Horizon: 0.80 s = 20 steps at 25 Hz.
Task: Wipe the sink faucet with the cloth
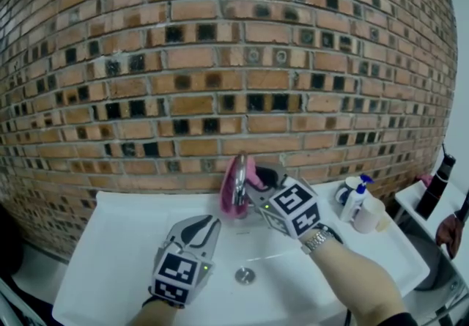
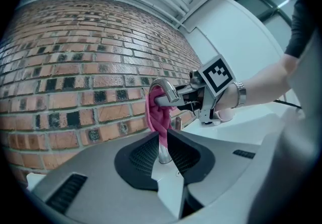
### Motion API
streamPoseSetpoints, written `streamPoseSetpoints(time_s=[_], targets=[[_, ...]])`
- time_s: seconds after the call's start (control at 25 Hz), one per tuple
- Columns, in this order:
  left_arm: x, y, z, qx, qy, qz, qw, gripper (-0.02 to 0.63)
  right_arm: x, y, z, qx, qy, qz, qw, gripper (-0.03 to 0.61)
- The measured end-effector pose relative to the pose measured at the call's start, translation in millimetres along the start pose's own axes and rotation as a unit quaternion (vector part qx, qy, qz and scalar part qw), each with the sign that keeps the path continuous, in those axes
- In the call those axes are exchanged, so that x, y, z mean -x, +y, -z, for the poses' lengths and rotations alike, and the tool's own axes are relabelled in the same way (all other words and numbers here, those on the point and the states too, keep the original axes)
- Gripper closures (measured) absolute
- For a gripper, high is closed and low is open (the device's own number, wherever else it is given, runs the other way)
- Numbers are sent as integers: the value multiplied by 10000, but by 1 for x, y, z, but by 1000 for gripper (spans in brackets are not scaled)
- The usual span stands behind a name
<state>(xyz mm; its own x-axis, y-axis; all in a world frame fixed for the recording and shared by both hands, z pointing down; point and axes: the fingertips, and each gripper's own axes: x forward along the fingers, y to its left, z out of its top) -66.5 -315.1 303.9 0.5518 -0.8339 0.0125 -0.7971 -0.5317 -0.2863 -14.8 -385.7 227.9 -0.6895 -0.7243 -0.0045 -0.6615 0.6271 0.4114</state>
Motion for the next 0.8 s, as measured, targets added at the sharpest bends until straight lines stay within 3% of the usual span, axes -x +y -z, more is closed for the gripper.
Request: streamPoseSetpoints(time_s=[0.8], targets=[[1,-1,-1,4,12,3,10000,555,17,11,-4,286,-253,-309,9988,457]])
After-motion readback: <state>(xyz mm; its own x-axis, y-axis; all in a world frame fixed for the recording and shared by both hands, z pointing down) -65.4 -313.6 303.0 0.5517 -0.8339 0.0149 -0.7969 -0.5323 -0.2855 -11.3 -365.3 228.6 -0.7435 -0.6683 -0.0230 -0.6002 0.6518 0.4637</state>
